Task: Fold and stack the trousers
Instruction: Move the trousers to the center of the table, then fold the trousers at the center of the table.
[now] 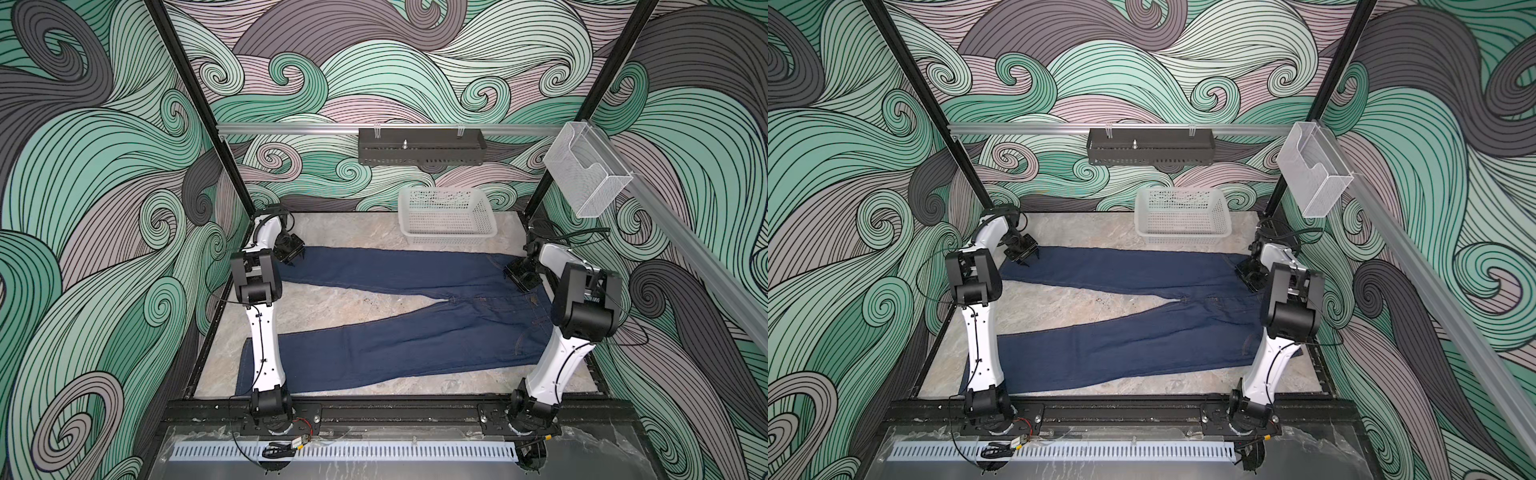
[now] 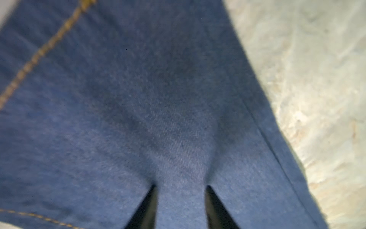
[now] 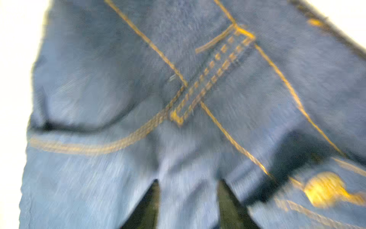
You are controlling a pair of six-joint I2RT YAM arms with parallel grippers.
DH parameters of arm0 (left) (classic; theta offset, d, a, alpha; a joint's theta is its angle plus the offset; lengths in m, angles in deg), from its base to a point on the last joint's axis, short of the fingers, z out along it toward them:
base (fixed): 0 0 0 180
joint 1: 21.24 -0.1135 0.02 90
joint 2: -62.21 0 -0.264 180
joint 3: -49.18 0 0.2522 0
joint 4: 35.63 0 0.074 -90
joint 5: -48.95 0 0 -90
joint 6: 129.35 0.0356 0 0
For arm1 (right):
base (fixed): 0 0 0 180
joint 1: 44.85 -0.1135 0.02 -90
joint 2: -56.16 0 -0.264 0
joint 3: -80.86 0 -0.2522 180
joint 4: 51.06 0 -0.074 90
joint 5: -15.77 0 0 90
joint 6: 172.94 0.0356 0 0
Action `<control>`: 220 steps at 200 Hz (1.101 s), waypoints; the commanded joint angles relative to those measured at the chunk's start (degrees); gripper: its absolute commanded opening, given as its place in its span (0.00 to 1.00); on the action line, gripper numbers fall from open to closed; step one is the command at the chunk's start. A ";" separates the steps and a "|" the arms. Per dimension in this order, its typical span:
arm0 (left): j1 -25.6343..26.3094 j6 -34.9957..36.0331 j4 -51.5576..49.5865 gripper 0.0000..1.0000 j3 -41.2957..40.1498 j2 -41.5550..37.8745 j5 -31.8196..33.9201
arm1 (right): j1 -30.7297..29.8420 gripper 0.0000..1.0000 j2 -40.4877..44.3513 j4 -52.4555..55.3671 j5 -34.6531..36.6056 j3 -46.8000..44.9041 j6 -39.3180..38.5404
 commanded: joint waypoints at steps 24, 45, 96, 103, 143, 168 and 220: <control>0.36 2.11 1.28 0.63 -5.21 -18.36 -2.18 | -2.65 0.66 18.20 -1.35 -0.66 -4.02 -6.33; 0.36 3.20 1.48 0.69 -8.46 -26.76 -2.65 | -3.19 0.69 26.17 -2.13 -1.94 -7.52 -7.11; 0.36 3.80 10.50 0.75 -32.58 -51.56 -0.69 | -4.00 0.71 39.75 -0.46 -4.87 -15.91 -7.47; 0.36 3.48 12.10 0.75 -36.76 -54.87 0.30 | -4.04 0.71 41.68 -0.17 -5.37 -17.29 -7.35; 0.17 3.38 12.08 0.78 -51.71 -71.51 3.86 | -3.98 0.72 50.58 3.87 -9.08 -22.71 -8.82; -0.14 2.68 8.55 0.79 -56.24 -76.97 5.66 | -4.04 0.72 53.41 6.09 -11.30 -25.70 -9.63; -2.00 2.30 2.16 0.78 -59.51 -80.42 8.34 | -3.97 0.72 54.56 7.57 -11.48 -29.84 -10.66</control>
